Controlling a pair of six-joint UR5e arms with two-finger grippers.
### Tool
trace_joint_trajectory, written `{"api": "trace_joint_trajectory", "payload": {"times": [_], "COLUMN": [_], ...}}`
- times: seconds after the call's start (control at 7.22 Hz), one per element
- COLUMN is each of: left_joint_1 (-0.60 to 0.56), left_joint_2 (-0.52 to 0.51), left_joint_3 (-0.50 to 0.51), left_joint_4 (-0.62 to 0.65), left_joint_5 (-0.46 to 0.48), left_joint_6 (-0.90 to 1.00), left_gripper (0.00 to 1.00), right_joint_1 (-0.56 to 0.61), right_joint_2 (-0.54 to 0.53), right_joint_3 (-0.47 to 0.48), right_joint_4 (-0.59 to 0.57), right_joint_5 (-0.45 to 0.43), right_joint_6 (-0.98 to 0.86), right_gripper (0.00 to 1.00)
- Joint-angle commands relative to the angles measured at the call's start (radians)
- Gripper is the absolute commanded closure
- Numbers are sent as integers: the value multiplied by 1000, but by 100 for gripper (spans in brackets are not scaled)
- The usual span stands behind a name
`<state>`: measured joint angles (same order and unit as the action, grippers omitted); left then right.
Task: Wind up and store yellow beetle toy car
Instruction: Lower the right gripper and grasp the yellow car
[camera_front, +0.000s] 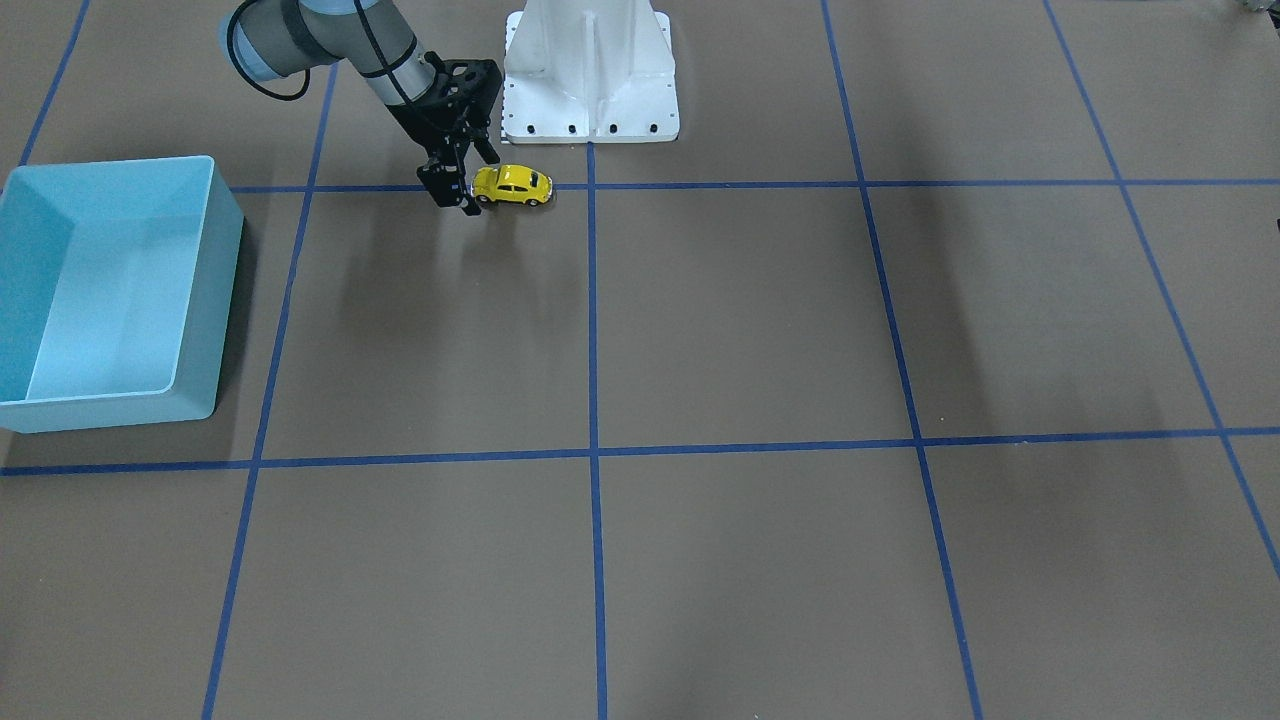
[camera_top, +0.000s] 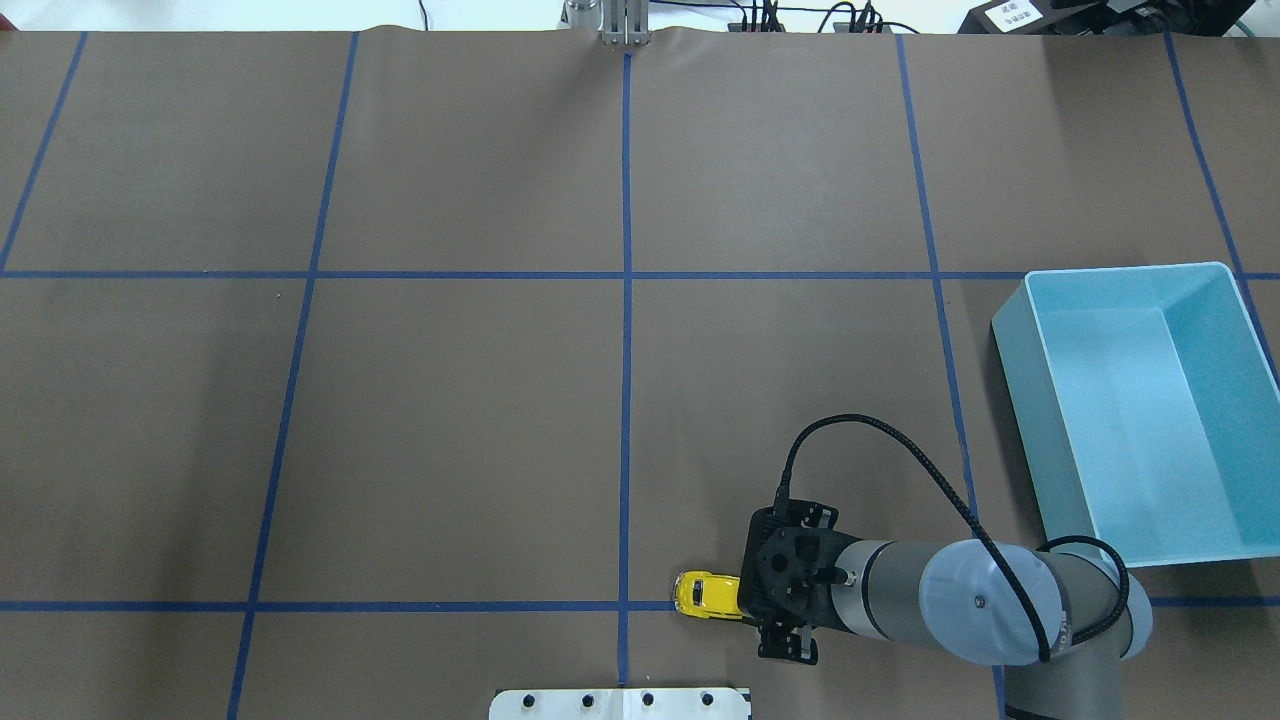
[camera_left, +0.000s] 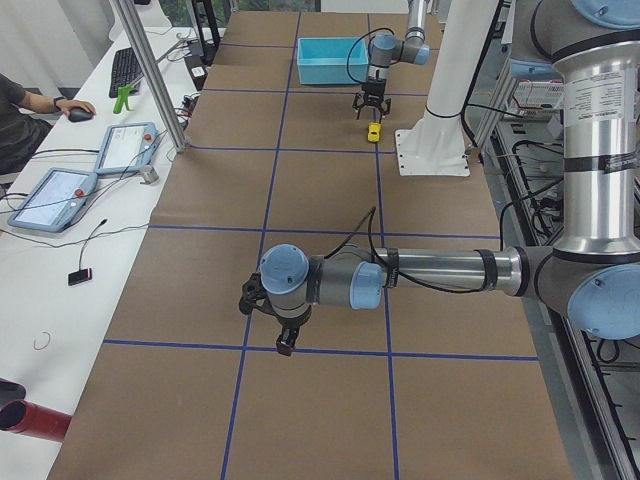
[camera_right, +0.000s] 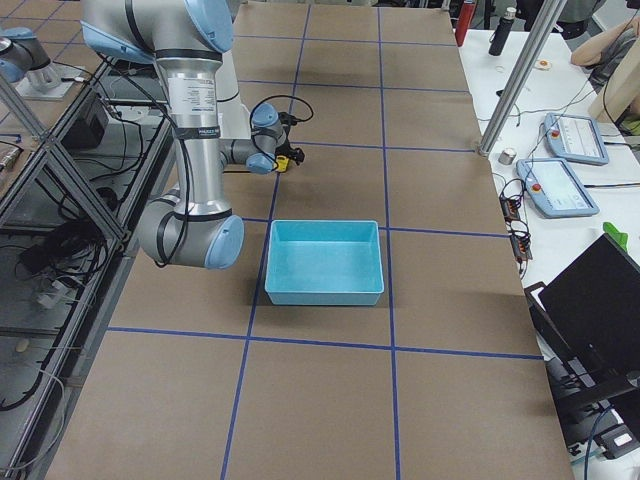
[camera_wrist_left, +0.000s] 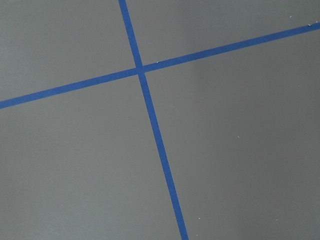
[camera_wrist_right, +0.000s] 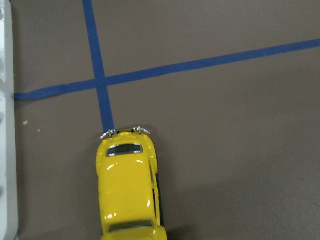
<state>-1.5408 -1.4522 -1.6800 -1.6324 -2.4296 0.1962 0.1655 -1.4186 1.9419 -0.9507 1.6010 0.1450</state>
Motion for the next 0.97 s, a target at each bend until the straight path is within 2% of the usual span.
{"api": "trace_joint_trajectory", "payload": {"times": [0.0, 0.28, 0.42, 0.69, 0.83], "left_joint_1": [-8, -9, -10, -9, -9], "left_joint_2": [7, 51, 76, 119, 119], "left_joint_3": [-21, -59, -91, -129, -138], "left_joint_4": [3, 9, 9, 8, 8], "left_joint_5": [-5, -11, -9, -3, 0], "left_joint_6": [0, -3, -3, -3, -3], "left_gripper": [0, 0, 0, 0, 0], "right_joint_1": [-33, -46, -41, -11, 40], "right_joint_2": [6, 9, 9, 6, 3], "right_joint_3": [-11, -40, -37, -31, -14], "right_joint_4": [1, 3, 4, 4, 0], "right_joint_5": [4, 5, 7, 19, 69], "right_joint_6": [5, 7, 5, -5, -5], "right_gripper": [1, 1, 21, 99, 100]}}
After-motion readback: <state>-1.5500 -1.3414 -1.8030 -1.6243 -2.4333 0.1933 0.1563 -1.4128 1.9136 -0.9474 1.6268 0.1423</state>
